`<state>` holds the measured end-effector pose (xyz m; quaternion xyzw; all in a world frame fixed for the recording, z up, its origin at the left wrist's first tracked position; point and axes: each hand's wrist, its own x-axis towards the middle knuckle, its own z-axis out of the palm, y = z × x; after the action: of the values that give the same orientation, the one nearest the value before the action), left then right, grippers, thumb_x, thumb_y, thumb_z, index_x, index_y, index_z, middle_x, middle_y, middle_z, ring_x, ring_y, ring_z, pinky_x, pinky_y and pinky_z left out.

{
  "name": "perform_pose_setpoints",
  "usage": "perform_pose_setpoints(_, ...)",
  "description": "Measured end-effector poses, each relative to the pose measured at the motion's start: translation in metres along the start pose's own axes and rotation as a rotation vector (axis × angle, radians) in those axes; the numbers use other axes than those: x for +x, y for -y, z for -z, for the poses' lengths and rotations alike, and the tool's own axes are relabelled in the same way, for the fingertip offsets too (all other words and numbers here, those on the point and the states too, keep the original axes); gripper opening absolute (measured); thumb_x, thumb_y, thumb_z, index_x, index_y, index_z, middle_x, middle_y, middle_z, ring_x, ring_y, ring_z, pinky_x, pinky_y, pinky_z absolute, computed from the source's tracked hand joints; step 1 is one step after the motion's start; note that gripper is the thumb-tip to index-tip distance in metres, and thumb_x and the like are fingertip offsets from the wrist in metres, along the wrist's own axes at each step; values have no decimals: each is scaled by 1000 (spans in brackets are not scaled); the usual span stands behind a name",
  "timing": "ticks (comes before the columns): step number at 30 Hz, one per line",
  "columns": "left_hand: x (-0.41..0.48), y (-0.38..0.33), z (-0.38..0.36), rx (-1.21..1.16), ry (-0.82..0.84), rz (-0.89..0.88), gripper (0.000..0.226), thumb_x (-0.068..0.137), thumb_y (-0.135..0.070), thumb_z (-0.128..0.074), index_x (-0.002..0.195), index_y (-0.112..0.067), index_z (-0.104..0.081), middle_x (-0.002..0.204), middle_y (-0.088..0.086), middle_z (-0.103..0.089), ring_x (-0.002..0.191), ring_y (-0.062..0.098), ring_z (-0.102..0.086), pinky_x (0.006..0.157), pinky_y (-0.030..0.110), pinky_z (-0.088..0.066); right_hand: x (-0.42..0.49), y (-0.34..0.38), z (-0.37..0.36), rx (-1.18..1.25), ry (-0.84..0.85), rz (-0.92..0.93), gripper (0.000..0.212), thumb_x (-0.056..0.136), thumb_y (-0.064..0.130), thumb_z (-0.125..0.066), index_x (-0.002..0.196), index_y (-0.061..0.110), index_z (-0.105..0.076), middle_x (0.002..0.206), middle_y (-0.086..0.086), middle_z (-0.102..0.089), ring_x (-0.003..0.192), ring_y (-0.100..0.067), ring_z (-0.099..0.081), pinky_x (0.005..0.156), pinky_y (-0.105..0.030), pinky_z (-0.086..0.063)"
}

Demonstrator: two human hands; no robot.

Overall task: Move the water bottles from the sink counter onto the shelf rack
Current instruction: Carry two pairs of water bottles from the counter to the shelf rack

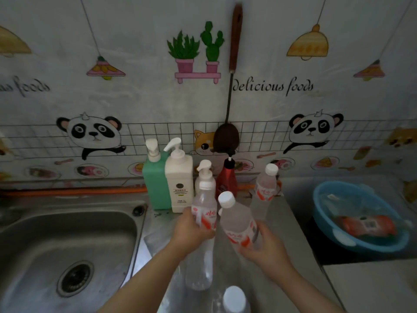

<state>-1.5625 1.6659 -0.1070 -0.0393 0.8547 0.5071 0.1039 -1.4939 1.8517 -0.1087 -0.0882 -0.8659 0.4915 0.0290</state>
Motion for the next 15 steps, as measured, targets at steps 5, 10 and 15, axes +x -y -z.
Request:
perform_pose_setpoints(5, -18, -27, 19, -103, -112, -84, 58, 61, -6, -83, 106, -17, -49, 102, 2, -63, 97, 21, -64, 78, 32, -52, 5, 26, 10, 121, 31, 66, 44, 67, 24, -82, 99, 37, -54, 93, 19, -64, 84, 5, -59, 66, -10, -42)
perform_pose_setpoints(10, -37, -54, 42, -167, -192, -165, 62, 64, -10, -83, 113, -17, -47, 100, -6, -59, 93, 14, -58, 75, 25, -45, 10, 47, 12, 186, 42, 144, 46, 66, 25, -83, 102, 37, -56, 100, 15, -67, 95, 2, -61, 78, -20, -49)
perform_pose_setpoints(15, -55, -71, 69, -193, -298, -207, 58, 65, -11, -83, 108, -23, -45, 95, -13, -57, 95, 11, -58, 70, 19, -46, 16, 70, 4, 196, 59, 213, 53, 66, 31, -82, 112, 28, -56, 103, 13, -68, 97, -4, -63, 79, -25, -51)
